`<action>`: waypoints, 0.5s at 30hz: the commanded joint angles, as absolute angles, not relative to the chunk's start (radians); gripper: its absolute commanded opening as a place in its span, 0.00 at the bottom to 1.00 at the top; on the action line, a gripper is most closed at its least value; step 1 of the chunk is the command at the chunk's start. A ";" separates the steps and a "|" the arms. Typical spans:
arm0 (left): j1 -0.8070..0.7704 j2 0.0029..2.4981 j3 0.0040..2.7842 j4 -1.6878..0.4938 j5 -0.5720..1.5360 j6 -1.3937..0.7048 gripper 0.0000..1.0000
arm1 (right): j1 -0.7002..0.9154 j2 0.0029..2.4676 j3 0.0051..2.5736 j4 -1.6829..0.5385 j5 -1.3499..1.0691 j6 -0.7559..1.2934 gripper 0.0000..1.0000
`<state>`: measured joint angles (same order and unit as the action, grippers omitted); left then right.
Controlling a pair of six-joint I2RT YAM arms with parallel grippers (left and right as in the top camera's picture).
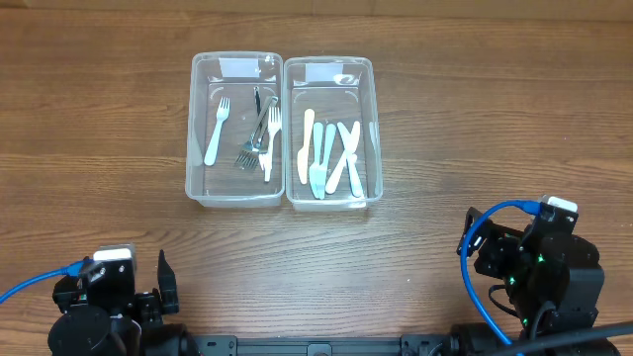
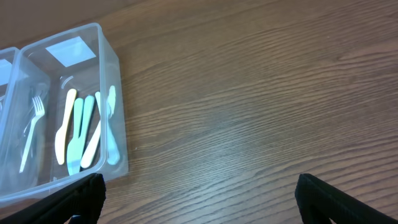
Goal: Pack container
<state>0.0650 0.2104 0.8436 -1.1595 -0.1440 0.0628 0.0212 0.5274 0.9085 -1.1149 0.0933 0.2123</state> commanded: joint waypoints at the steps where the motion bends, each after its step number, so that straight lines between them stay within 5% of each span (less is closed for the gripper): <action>1: 0.057 0.207 0.839 -1.159 -0.153 0.083 1.00 | 0.020 0.529 0.904 -1.109 0.101 0.208 1.00; 8: 0.057 0.207 0.839 -1.159 -0.153 0.083 1.00 | 0.021 0.450 0.900 -1.082 0.131 0.203 1.00; 15: 0.057 0.207 0.839 -1.159 -0.153 0.083 1.00 | 0.044 0.244 0.691 -0.721 0.123 0.095 1.00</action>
